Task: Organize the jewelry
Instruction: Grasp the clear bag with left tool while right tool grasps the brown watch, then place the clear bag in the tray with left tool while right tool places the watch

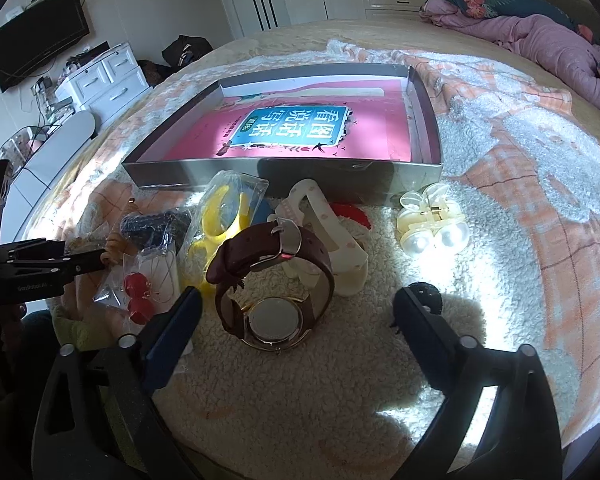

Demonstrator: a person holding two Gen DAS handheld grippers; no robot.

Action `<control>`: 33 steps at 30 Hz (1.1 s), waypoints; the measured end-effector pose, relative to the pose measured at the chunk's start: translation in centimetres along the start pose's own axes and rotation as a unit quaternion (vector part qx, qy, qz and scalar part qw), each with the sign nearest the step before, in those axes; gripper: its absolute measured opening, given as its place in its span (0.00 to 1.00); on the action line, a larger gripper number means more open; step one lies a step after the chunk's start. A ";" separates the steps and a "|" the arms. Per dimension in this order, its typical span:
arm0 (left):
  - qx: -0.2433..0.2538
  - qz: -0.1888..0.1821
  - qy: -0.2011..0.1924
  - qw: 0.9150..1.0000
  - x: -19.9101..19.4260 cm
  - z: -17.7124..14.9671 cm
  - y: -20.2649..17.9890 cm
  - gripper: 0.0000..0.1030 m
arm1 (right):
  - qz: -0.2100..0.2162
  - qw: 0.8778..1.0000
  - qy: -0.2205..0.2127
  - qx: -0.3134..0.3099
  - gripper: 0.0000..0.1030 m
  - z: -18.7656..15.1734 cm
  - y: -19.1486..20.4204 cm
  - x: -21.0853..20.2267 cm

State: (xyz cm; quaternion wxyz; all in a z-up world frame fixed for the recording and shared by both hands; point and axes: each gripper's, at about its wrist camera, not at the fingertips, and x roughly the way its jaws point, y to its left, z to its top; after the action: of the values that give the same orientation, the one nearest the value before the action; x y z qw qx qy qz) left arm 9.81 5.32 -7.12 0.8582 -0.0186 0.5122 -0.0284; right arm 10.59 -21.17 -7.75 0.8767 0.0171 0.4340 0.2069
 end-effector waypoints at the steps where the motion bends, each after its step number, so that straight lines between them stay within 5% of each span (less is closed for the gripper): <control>1: 0.002 0.000 0.001 1.000 0.1 0.1 0.0 0.47 | -0.002 1.000 0.000 -0.003 0.77 0.0 0.1 0.1; 6: 0.000 0.007 -0.011 1.000 -0.3 -0.1 -0.1 0.32 | 0.014 1.000 -0.009 -0.007 0.61 0.1 0.1 -0.1; 8: -0.008 0.002 -0.017 1.000 -0.7 -0.2 0.2 0.28 | 0.035 0.999 -0.013 -0.011 0.47 0.1 0.1 -0.4; 11: -0.018 -0.007 -0.030 0.999 -1.6 -0.5 0.5 0.20 | 0.039 0.999 -0.018 -0.013 0.44 -0.1 0.1 -0.9; 20: -0.039 -0.032 -0.077 0.996 -5.3 -0.2 0.8 0.18 | 0.037 0.998 -0.048 0.000 0.43 0.2 -1.3 -4.3; 33: -0.056 -0.028 -0.109 0.992 -6.3 5.2 2.1 0.18 | 0.016 0.992 -0.121 -0.007 0.43 5.7 -3.3 -6.8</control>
State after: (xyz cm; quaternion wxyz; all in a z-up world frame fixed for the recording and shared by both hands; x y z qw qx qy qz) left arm 11.47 7.90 0.76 0.9055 -0.0837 0.4154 -0.0213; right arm 12.46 -25.90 0.22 0.9196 0.0426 0.3224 0.2202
